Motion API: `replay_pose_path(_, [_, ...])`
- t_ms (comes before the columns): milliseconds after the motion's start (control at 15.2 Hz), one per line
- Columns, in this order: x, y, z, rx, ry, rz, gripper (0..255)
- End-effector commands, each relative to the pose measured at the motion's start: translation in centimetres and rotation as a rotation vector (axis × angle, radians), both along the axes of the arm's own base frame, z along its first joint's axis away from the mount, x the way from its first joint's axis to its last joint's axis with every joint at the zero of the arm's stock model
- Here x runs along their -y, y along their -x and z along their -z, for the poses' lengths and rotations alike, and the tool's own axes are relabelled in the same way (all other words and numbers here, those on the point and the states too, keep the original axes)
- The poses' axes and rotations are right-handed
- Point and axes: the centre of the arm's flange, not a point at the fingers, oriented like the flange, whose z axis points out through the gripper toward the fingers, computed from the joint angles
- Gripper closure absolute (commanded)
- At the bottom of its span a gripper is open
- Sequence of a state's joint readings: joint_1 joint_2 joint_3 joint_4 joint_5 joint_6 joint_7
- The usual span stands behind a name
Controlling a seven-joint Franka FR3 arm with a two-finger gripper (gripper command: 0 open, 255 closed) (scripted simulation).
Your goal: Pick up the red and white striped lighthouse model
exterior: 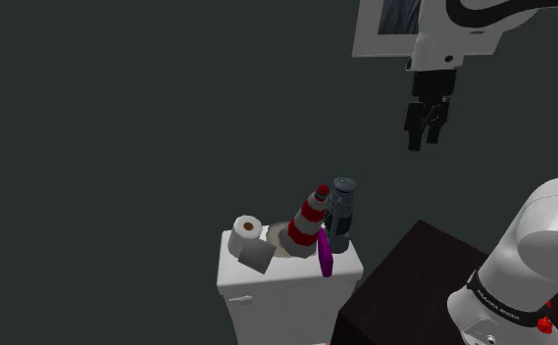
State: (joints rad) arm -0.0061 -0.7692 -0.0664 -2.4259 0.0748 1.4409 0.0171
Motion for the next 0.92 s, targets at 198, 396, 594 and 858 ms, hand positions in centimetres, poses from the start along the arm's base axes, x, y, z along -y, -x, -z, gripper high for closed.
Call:
replay_pose_path(198, [-1.2,-2.6,2.6,0.016,0.014,-0.019,0])
replay_pose_path(396, [-2.4,-5.2,5.2,0.032,0.029,-0.038,0])
replay_pose_path(594, [-3.6,-7.8,7.7,0.047,0.043,-0.057,0])
replay_pose_path(858, [-5.2,-11.3,11.0,0.068,0.063,-0.083,0])
